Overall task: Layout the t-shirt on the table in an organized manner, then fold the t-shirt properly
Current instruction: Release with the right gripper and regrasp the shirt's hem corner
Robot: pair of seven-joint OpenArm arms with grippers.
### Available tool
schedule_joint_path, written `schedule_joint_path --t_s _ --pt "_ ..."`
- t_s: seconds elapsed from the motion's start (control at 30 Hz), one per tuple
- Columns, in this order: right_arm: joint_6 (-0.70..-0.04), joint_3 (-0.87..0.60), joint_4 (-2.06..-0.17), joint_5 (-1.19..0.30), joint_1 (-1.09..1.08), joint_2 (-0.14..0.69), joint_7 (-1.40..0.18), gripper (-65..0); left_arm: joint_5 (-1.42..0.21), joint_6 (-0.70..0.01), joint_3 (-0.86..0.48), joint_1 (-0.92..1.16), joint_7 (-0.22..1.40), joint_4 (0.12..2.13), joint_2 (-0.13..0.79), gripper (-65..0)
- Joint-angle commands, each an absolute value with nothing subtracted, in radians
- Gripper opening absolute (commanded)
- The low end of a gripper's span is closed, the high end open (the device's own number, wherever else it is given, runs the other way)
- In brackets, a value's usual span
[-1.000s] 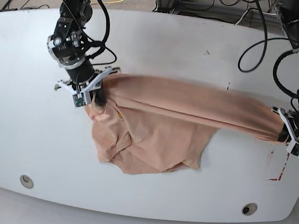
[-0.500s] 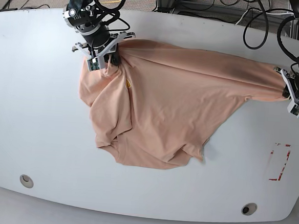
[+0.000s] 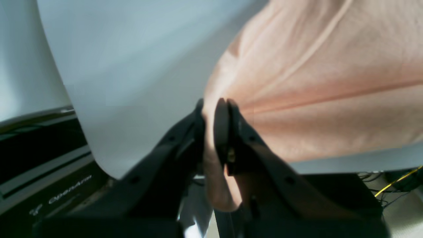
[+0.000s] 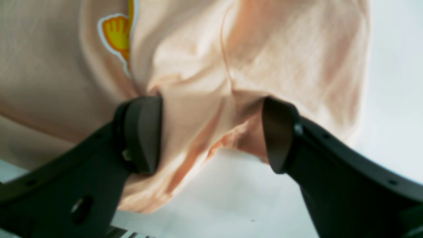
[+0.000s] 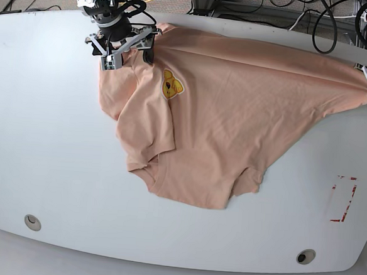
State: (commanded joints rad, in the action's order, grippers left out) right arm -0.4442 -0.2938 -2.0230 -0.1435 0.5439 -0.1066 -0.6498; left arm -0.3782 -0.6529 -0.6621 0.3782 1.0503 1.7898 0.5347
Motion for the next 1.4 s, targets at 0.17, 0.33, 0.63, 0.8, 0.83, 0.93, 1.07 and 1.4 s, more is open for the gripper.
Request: schedule_joint_path --t_s 0.17,0.33,0.63,0.8,0.83,0.93,1.07,1.4 --pt "-0.447 -0.334 -2.018 -0.147 0.507 -0.099 -0.653 -19.2 -0.378 -0.653 -0.693 0.378 1.050 1.790 0.532 -65.0" --pt "-0.449 -0.357 -2.022 -0.147 0.458 -0.099 -0.654 -18.9 -0.378 -0.653 -0.714 0.378 1.050 1.790 0.532 -65.0" --pt "-0.469 -0.371 -1.934 -0.148 0.239 -0.039 -0.657 -18.9 -0.378 -0.653 -0.730 0.375 1.050 1.791 0.530 -65.0" --pt "-0.529 -0.364 -1.774 -0.147 0.076 0.013 -0.659 -18.9 -0.378 -0.648 -0.730 0.374 1.050 1.791 0.529 -65.0" --pt "-0.545 -0.364 -1.733 -0.147 0.041 0.018 -0.659 -18.9 -0.378 -0.648 -0.730 0.374 1.050 1.791 0.529 -65.0" --pt "-0.584 -0.364 -1.653 -0.143 -0.038 0.019 -0.661 -18.9 -0.378 -0.647 -0.730 0.372 1.050 1.791 0.529 -65.0" --pt "-0.630 -0.363 -1.577 -0.143 -0.110 0.019 -0.661 -18.9 -0.378 -0.647 -0.728 0.372 1.050 1.791 0.529 -65.0" --pt "-0.698 -0.363 -1.395 -0.148 -0.274 0.012 -0.714 -19.3 -0.378 -0.647 -0.725 0.372 1.050 1.791 0.529 -65.0"
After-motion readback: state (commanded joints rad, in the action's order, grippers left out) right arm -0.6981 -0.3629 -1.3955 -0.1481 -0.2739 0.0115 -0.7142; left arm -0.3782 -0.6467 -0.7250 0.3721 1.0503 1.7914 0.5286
